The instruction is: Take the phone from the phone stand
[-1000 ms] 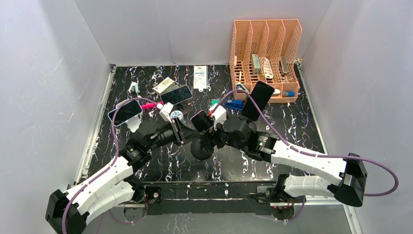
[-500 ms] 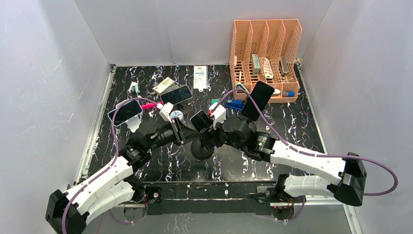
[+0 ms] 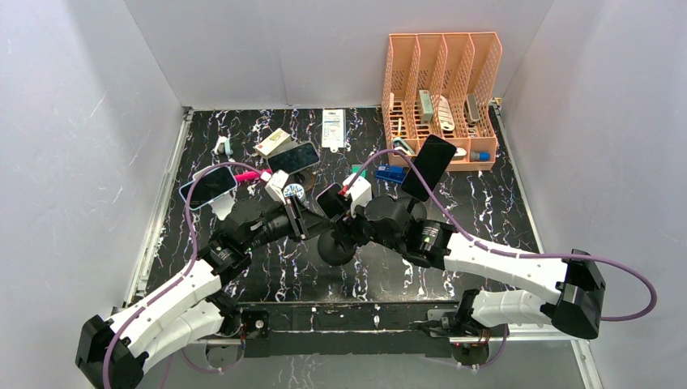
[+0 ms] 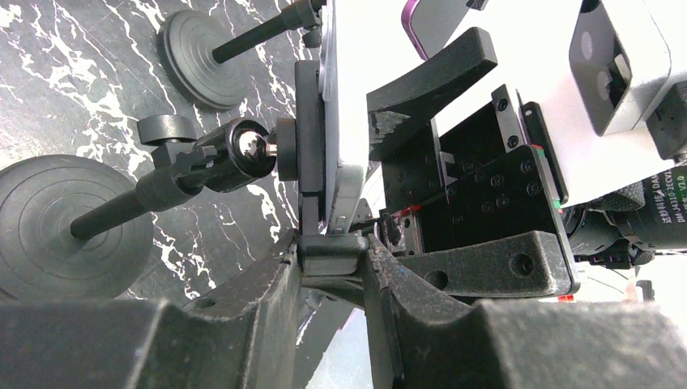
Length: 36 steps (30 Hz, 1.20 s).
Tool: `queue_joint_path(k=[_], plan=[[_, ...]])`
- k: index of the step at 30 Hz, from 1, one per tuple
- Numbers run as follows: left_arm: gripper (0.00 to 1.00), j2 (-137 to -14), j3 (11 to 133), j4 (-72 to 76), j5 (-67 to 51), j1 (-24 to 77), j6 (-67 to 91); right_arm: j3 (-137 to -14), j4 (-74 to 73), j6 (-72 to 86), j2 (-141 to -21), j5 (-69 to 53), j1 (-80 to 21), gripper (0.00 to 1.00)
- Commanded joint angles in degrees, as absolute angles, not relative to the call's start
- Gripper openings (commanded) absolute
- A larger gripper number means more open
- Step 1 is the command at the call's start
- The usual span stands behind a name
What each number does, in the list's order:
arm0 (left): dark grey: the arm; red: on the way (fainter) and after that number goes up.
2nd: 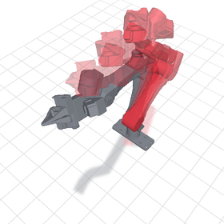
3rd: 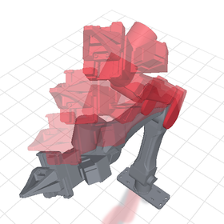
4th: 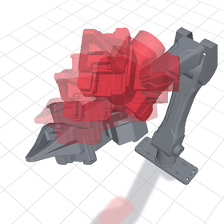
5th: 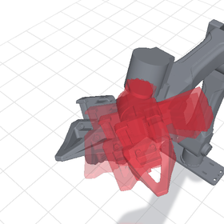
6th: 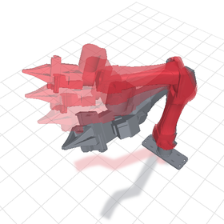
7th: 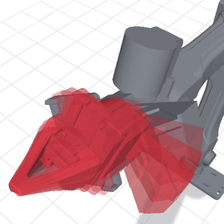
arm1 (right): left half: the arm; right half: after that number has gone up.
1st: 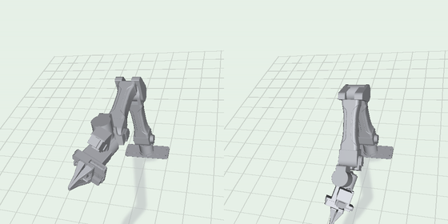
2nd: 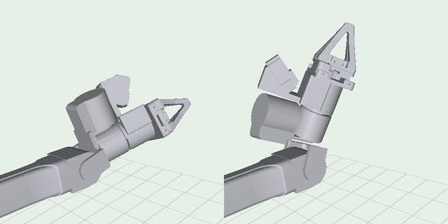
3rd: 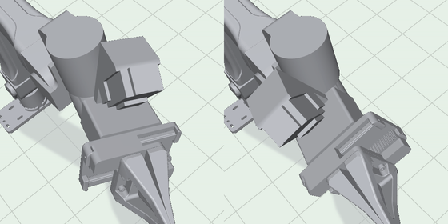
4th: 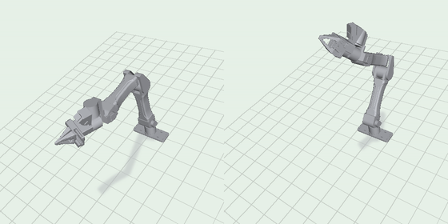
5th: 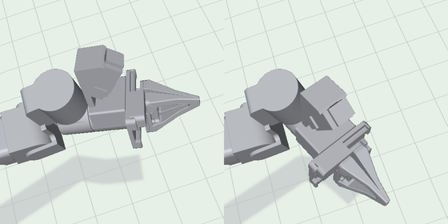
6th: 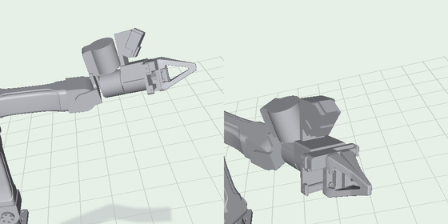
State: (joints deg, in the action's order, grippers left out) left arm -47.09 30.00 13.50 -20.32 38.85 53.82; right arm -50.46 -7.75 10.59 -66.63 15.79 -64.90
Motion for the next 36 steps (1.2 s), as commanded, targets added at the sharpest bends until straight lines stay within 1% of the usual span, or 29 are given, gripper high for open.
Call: queue_joint_path(k=[1, 4, 5, 9, 16, 27, 36], plan=[[0.0, -46.71, 30.48, 9.58, -19.11, 38.83, 52.83, -50.37, -5.12, 11.19, -65.23, 20.86, -64.86, 0.45], [0.0, -45.59, 28.8, 11.23, -18.84, 38.81, 51.54, -50.52, -6.83, 12.88, -65.16, 22.23, -64.66, 0.16], [0.0, -45.12, 27.9, 12.61, -18.97, 38.77, 51.18, -50.75, -8.42, 13.4, -65.54, 22.19, -64.5, 0.02], [0.0, -43.82, 25.88, 16.69, -20.41, 38.77, 48.04, -50.41, -12.1, 16.32, -66.22, 22.18, -63.14, 0.01], [0.0, -41.21, 24.41, 15.78, -18.54, 38.81, 43.11, -48.14, -14.96, 18.23, -63.28, 19.6, -57.33, 0.01], [0.0, -40.27, 22.93, 16.7, -18.39, 38.75, 42.36, -46.79, -15.98, 18.04, -63.56, 18.17, -55.68, 0.01], [0.0, -41.42, 21.72, 18.54, -19.82, 38.72, 41.99, -46.21, -12.98, 20.04, -60.83, 9.98, -55.63, 0.01]])
